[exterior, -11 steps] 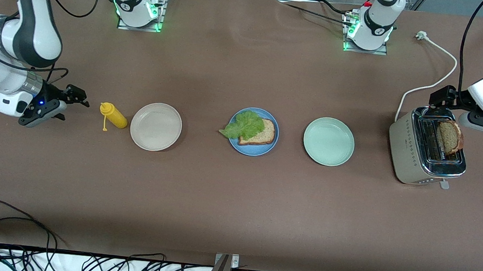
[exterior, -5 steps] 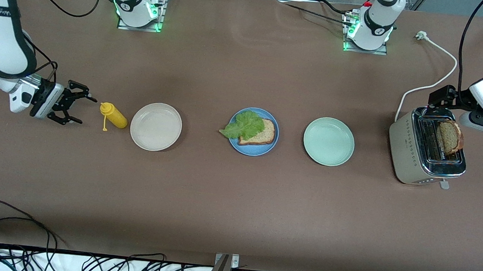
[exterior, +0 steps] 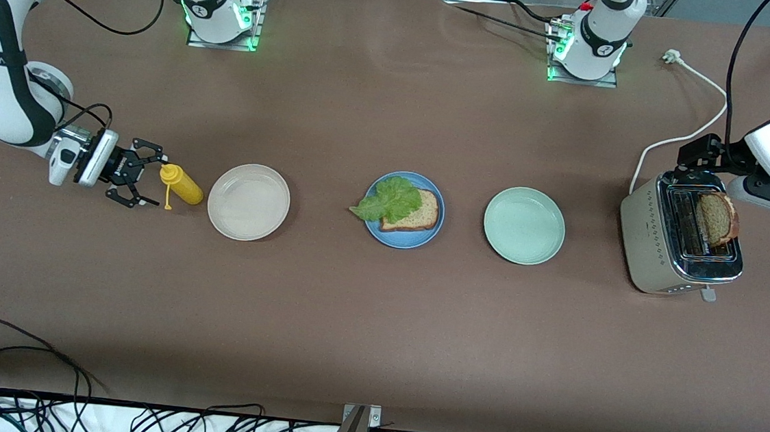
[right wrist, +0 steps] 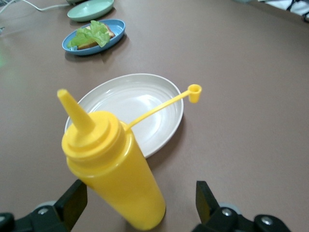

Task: Make sandwich in blue plate with both arms
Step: 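Grasp the yellow mustard bottle with the right gripper, then lift the mustard bottle and carry it toward the blue plate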

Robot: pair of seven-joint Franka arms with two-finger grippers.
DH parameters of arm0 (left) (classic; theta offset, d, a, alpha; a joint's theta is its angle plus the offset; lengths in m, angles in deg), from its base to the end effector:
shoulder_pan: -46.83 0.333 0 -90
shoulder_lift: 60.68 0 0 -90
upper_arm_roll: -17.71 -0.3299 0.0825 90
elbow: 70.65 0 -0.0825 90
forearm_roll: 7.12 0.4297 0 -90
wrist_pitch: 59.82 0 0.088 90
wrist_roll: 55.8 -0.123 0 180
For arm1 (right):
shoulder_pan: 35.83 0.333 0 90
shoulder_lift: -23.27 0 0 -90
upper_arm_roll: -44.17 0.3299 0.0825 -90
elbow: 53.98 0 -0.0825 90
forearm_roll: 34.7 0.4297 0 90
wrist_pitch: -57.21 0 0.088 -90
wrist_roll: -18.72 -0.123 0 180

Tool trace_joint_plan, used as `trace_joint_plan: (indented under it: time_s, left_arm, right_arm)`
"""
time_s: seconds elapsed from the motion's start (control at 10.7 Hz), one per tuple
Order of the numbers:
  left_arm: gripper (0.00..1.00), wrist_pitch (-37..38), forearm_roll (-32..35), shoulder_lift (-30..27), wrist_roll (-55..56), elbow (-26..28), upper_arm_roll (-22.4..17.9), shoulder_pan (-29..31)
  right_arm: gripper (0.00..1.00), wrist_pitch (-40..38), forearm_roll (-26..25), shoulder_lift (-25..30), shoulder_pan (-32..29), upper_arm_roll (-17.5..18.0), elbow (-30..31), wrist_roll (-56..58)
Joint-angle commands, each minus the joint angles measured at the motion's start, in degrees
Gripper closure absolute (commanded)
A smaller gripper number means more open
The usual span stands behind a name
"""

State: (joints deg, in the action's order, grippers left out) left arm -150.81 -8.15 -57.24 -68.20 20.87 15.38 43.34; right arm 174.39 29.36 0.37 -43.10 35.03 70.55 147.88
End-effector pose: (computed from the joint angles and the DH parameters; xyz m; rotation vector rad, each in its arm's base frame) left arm 0.6164 -0.0153 0.5736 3.0960 -0.3666 -0.1051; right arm 0.5462 -0.1001 0.1565 -2.0051 -1.3092 -0.7597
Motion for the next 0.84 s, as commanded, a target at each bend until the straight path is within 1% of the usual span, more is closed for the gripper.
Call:
trace_joint_plan:
  time_s: [0.0, 0.09, 0.19, 0.28, 0.37, 0.56, 0.65, 0.75]
  left_arm:
    - [0.00, 0.5, -1.2, -0.5, -0.2, -0.3, 0.5, 0.8]
    - [0.00, 0.6, -1.0, -0.5, -0.1, -0.3, 0.6, 0.7]
    - [0.00, 0.9, -0.9, -0.5, -0.1, -0.3, 0.6, 0.7]
    - [0.00, 0.9, -0.8, -0.4, 0.0, -0.3, 0.6, 0.7]
    - [0.00, 0.9, -0.8, -0.4, 0.0, -0.3, 0.6, 0.7]
    - [0.00, 0.9, -0.7, -0.4, 0.0, -0.3, 0.6, 0.7]
    - [0.00, 0.9, -0.3, -0.4, 0.0, -0.3, 0.5, 0.8]
    - [0.00, 0.9, 0.0, -0.4, 0.1, -0.3, 0.5, 0.8]
  right_arm:
    - [0.02, -4.1, 5.8, -2.4, -1.2, 0.9, -0.5, 6.5]
    - [0.06, -5.3, 6.0, -2.8, -1.2, 0.9, -0.5, 6.5]
    - [0.22, -5.3, 6.0, -2.8, -1.2, 0.9, -0.5, 6.4]
    - [0.45, -5.3, 6.2, -2.8, -1.2, 0.9, -0.6, 5.5]
    - [0.65, -5.3, 6.2, -2.8, -1.1, 1.0, -0.7, 5.1]
    - [0.83, -4.9, 5.7, -2.9, -0.9, 1.2, -1.7, 3.9]
    - [0.84, -4.8, 4.6, -2.8, -0.9, 1.2, -2.9, 1.5]
    - [0.85, -4.8, 1.1, -2.7, -0.9, 1.3, -4.7, -2.5]
